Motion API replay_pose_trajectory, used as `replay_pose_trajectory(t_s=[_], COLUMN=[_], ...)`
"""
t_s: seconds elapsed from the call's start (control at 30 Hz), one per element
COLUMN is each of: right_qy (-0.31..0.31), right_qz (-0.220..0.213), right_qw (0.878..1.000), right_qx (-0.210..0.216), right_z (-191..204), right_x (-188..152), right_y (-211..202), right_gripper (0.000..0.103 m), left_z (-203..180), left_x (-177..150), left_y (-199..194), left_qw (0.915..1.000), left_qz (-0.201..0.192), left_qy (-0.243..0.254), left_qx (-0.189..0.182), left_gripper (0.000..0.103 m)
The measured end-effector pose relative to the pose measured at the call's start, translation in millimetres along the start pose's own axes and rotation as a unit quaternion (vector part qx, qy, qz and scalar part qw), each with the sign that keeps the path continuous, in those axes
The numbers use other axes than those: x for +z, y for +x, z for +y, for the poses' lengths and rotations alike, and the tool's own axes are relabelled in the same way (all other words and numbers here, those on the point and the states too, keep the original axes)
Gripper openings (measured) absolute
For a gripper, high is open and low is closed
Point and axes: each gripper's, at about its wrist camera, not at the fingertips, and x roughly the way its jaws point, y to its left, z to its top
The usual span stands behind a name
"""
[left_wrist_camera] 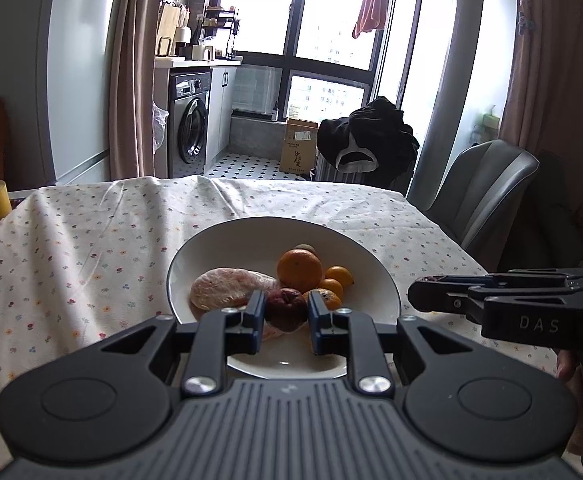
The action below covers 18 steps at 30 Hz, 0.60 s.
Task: Organize fruits
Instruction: 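Lower both lychees into the white bowl and open both grippers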
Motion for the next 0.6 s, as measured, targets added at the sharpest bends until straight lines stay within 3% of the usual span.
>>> replay_pose_trajectory(t_s=[0.6], right_qy=[0.012], right_qz=[0.029], right_qw=[1.000], right_qx=[0.002], right_z=[-14.9], right_x=[-3.4], right_y=[40.5], right_gripper=[0.023], left_z=[9.1], left_x=[-12.5], left_y=[46.0], left_qw=[0.9991], left_qz=[0.039], left_qy=[-0.013], left_qx=[0.005], left_gripper=[0.021])
